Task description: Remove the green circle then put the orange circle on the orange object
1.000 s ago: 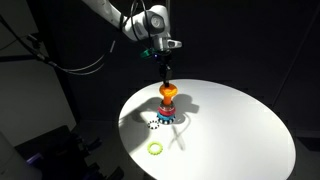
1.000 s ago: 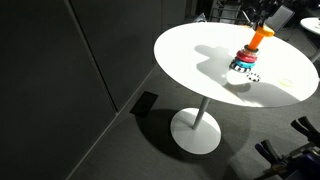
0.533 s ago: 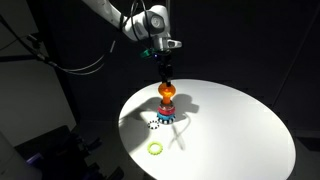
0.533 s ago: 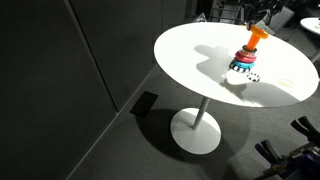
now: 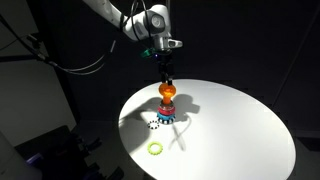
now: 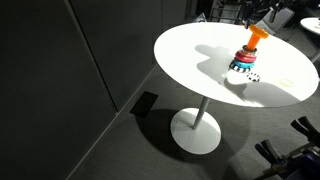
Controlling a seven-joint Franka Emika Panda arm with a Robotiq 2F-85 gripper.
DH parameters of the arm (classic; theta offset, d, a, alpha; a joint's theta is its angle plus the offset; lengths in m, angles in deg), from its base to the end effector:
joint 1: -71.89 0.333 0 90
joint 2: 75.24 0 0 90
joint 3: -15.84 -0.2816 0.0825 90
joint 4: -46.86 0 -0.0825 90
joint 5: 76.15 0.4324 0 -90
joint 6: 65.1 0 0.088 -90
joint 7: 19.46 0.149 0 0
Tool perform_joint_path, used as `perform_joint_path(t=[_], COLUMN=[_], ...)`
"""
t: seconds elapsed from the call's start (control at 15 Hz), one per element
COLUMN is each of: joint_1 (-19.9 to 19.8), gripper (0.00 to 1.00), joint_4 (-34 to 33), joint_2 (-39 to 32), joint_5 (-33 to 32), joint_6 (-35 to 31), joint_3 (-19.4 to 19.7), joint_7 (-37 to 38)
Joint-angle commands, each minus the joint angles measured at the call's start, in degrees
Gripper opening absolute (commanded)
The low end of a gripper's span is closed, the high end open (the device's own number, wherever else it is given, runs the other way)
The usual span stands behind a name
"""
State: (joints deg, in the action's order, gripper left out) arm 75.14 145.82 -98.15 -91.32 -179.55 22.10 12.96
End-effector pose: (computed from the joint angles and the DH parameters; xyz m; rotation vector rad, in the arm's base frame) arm 0.6645 -0.0588 0.2485 2.7570 -0.6844 -0.0769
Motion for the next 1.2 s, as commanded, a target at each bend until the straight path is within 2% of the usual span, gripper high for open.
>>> perform_joint_path(t=[0.0, 0.67, 1.13], joint_1=[-0.69, -0.84, -0.83], gripper=[1.0, 1.0, 1.0], joint_4=[-0.24, 1.41, 3.94], joint_2=[0.56, 1.43, 2.26], joint_5=[1.92, 7.33, 9.75], joint_6=[-0.93, -7.42, -9.31], joint_3=[0.21, -0.46, -0.98], joint_7=[-0.26, -1.16, -2.04])
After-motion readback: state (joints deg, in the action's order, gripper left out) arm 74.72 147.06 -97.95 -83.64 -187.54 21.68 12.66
